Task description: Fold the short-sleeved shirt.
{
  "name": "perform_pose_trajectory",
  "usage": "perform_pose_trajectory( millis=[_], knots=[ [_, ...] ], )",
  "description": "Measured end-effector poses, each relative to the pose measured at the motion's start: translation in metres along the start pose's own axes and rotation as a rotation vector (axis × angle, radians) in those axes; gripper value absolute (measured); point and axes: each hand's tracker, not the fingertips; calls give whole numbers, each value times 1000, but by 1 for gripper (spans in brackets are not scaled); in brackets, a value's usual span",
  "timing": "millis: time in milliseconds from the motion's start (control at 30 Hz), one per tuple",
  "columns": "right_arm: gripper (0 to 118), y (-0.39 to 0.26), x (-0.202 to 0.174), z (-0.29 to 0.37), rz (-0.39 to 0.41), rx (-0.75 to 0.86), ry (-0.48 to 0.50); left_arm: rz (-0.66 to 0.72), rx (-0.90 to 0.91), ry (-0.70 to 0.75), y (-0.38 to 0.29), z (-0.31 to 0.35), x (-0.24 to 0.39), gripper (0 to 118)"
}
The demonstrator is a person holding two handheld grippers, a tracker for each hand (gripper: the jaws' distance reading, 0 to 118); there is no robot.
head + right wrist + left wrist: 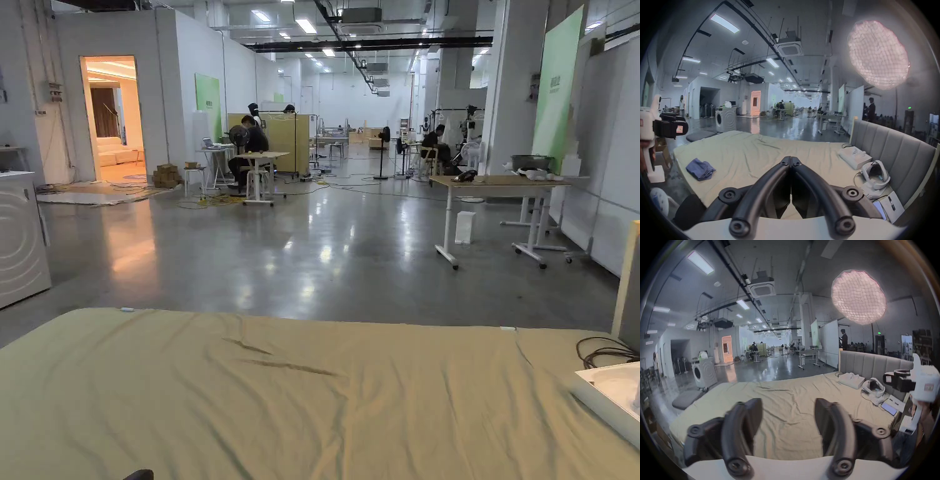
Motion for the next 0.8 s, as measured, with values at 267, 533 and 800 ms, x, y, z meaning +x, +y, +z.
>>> perform_pose_trajectory(
  millis=[267, 533, 800],
  knots=[
    [0, 1, 6, 7, -105, -17, 3, 35, 61, 5, -10, 17, -14, 0],
    [0, 8, -1, 10, -75, -26, 25, 1, 54, 8, -11, 18, -9, 0],
    [0, 7, -5, 10, -84, -28, 46, -16, 72, 23, -7, 23, -11, 0]
  ],
)
